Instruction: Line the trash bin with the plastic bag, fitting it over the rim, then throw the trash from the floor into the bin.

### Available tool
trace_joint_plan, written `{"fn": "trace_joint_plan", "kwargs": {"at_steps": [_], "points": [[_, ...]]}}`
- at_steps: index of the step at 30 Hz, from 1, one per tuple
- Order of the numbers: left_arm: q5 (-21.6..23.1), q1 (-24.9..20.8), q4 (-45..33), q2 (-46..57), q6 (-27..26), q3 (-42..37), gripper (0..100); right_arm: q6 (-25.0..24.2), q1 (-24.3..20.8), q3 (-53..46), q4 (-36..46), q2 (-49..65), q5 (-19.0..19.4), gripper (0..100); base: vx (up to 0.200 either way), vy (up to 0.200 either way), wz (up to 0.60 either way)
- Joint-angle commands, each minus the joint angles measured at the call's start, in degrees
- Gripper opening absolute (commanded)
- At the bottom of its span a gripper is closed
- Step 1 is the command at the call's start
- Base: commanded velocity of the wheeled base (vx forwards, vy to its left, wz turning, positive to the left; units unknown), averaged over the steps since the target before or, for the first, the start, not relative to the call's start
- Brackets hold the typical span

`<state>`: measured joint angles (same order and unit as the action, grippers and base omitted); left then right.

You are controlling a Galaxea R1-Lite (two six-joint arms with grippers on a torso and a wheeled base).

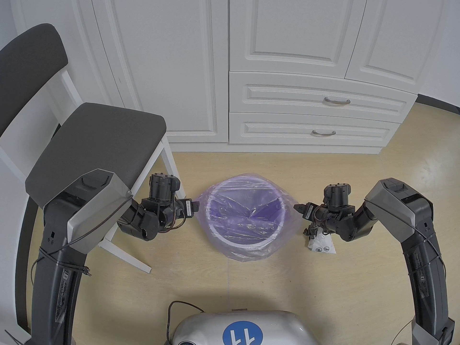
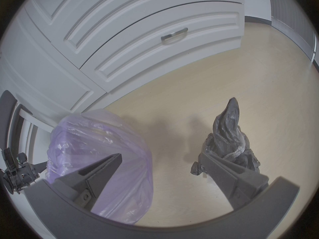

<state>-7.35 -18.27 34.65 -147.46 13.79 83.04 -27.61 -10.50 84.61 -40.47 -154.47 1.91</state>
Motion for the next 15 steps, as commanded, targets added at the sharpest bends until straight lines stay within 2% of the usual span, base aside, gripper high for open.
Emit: {"fn": "trace_joint_plan", "kwargs": {"at_steps": [1, 5, 11, 15], "points": [[0.2, -0.9, 0.1, 2.1, -0.3, -0.9, 100, -0.3, -0.4, 0.7, -0.6, -0.1, -0.4, 100, 0.000, 0.000, 0.00], [-0.1, -2.1, 0.1, -0.5, -0.5, -0.5, 100, -0.7, -0.2, 1.8, -0.6, -0.1, -1.6, 100, 0.000, 0.000, 0.00], [-0.6, -3.2, -1.4, -1.9, -3.2, -1.3, 100, -0.8, -0.6, -0.7, -6.0, 2.4, -2.5, 100, 0.000, 0.000, 0.00], [-0.4, -3.2, -5.9, -0.6, -3.6, -2.2, 100, -0.8, -1.9, -2.5, -7.4, 4.1, -2.6, 100, 0.000, 0.000, 0.00]]}}
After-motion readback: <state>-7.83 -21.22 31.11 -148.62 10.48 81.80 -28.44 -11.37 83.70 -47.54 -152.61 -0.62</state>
